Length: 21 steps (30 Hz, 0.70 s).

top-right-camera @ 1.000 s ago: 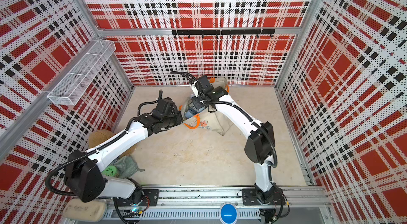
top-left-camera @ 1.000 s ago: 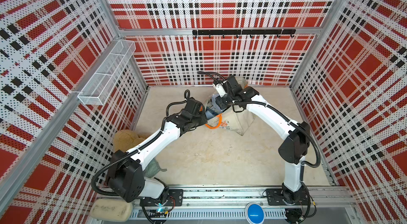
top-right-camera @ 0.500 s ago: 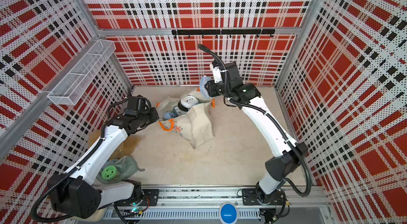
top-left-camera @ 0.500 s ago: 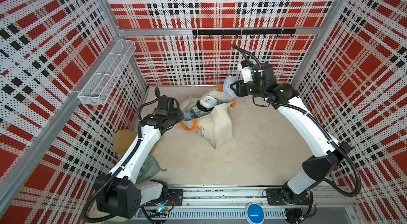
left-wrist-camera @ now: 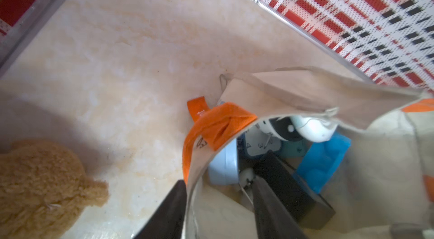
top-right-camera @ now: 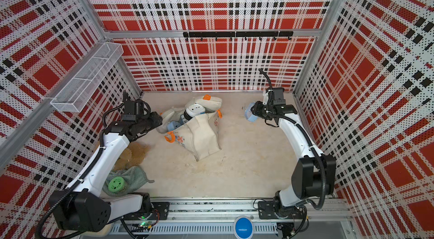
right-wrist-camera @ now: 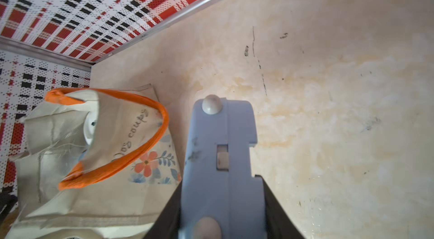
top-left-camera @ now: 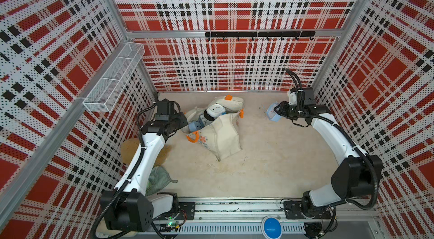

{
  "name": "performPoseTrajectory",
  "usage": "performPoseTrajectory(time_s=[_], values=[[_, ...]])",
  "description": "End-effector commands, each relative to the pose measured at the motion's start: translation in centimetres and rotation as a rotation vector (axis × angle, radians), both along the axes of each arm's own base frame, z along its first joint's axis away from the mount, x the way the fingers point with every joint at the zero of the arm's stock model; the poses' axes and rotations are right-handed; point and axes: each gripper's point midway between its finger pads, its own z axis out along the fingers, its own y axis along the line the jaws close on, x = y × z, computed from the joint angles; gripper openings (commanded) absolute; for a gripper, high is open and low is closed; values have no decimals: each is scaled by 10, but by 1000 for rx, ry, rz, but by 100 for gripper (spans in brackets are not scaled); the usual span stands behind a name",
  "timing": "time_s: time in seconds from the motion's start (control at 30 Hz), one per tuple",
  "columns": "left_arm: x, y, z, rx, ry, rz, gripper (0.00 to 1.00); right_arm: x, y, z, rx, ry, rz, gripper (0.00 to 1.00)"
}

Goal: Take the alarm clock out of the canvas bag
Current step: Place the alarm at the center of the board.

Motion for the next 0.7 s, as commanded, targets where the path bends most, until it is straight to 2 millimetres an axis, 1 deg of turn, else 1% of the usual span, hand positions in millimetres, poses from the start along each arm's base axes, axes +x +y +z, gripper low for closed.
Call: performPoseTrajectory(time_s=[0.0, 0.1, 0.17, 0.2, 0.33, 0.43, 0.5, 0.67], values=[[3, -21, 46, 66, -108, -82, 66, 23, 1, -1, 84, -61, 28, 43], [2, -50, 69, 115, -153, -158, 73, 30, 0, -28, 111, -16, 51, 43], [1, -70, 78, 119, -175, -208, 74, 33, 1, -43, 115, 7, 78, 43], [0, -82, 82, 118, -182, -237, 74, 33, 3, -50, 119, 20, 89, 43], [-2, -118, 88, 112, -197, -318, 74, 27, 0, -71, 123, 41, 91, 43], [-4, -141, 92, 113, -205, -378, 75, 14, 2, -80, 138, 64, 112, 43], [-6, -154, 93, 122, -211, -423, 77, 1, 7, -82, 156, 65, 138, 43], [-8, -173, 90, 112, -214, -500, 79, -37, 24, -88, 239, 96, 232, 43]])
